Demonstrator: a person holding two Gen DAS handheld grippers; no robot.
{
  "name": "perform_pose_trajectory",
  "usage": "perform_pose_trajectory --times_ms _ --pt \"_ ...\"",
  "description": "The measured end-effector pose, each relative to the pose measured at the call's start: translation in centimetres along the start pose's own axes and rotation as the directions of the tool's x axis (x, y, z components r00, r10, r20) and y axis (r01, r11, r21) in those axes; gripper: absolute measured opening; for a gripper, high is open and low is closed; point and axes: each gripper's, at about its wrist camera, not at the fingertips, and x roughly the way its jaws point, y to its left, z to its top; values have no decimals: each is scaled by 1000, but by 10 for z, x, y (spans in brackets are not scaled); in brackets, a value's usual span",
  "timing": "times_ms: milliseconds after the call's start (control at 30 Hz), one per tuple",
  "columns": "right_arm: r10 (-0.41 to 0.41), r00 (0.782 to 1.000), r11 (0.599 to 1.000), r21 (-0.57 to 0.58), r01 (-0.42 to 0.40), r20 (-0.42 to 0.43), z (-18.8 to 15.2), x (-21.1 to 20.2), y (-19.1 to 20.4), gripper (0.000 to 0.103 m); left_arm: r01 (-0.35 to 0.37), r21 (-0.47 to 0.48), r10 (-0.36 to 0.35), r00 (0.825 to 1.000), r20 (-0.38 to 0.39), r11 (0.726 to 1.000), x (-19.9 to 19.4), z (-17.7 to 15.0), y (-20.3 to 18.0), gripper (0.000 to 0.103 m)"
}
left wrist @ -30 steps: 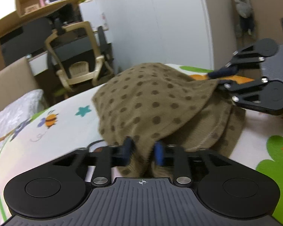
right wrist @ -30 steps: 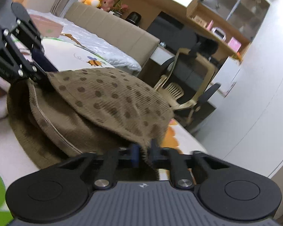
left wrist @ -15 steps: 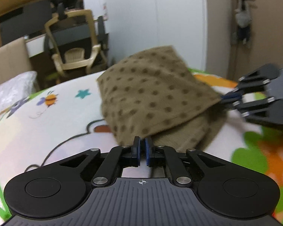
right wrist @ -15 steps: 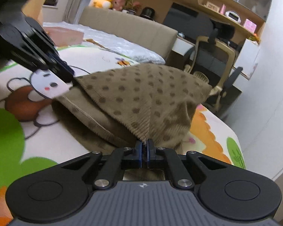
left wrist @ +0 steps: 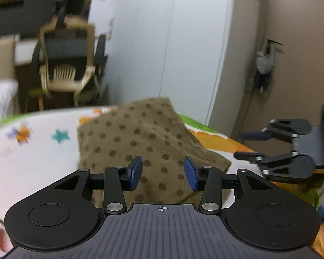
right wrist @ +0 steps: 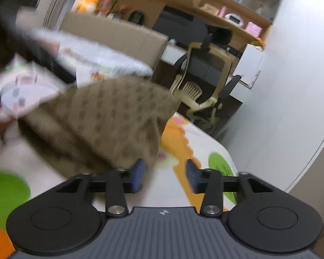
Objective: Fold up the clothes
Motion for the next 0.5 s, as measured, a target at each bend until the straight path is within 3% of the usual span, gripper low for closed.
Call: perform_pose_trajectory --times_ms 33,133,200,300,367,500 --pt "20 1000 999 38 -21 20 7 1 -5 70 0 -22 -1 1000 -20 1000 10 -2 2 47" --pt "90 994 984 149 -99 70 27 16 -17 78 -17 -42 13 996 -92 999 35 -10 2 55" --pt "165 982 951 248 -184 97 42 39 -27 82 -28 -18 26 992 -121 999 45 -14 -2 61" --pt "242 964 891 369 -265 110 61 80 -35 96 -24 5 25 990 -138 1000 50 -13 -5 69" --pt "218 973 885 405 -229 75 71 109 -37 103 -26 18 28 989 -144 999 51 -13 -7 70" --pt "88 992 964 259 -62 -92 72 158 -23 103 -22 32 26 989 -143 999 49 -13 -10 74"
